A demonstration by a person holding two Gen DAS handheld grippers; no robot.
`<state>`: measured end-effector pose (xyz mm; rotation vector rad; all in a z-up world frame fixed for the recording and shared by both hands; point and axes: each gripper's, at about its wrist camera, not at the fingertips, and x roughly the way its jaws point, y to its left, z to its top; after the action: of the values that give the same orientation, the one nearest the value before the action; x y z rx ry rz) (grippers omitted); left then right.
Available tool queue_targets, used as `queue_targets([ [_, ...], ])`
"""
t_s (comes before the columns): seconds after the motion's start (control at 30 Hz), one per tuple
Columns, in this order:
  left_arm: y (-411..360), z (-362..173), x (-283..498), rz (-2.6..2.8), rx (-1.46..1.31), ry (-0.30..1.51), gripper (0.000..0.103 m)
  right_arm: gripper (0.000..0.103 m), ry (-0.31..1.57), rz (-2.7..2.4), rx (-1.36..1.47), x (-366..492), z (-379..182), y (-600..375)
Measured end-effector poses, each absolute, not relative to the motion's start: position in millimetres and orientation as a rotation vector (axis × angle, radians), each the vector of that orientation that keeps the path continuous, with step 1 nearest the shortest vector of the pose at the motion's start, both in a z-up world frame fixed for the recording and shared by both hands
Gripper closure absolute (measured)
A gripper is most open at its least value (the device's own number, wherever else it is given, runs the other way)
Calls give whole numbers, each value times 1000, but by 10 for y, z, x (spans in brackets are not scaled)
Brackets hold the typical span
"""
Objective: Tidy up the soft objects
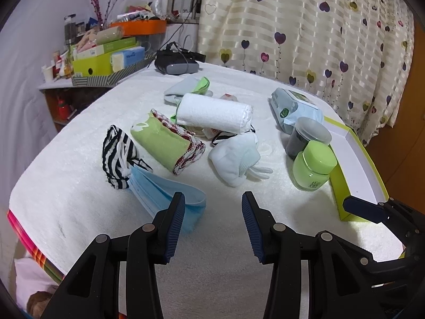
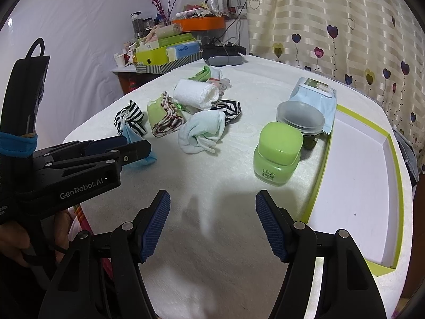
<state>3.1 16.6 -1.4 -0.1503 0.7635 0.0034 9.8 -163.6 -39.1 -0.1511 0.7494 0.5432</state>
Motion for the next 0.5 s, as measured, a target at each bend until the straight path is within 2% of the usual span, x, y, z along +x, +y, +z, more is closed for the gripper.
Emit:
queue_targets([
  [0.5,216,-10,24,2,-157,755,59,35,737,560,-166,128,-359,-1548],
])
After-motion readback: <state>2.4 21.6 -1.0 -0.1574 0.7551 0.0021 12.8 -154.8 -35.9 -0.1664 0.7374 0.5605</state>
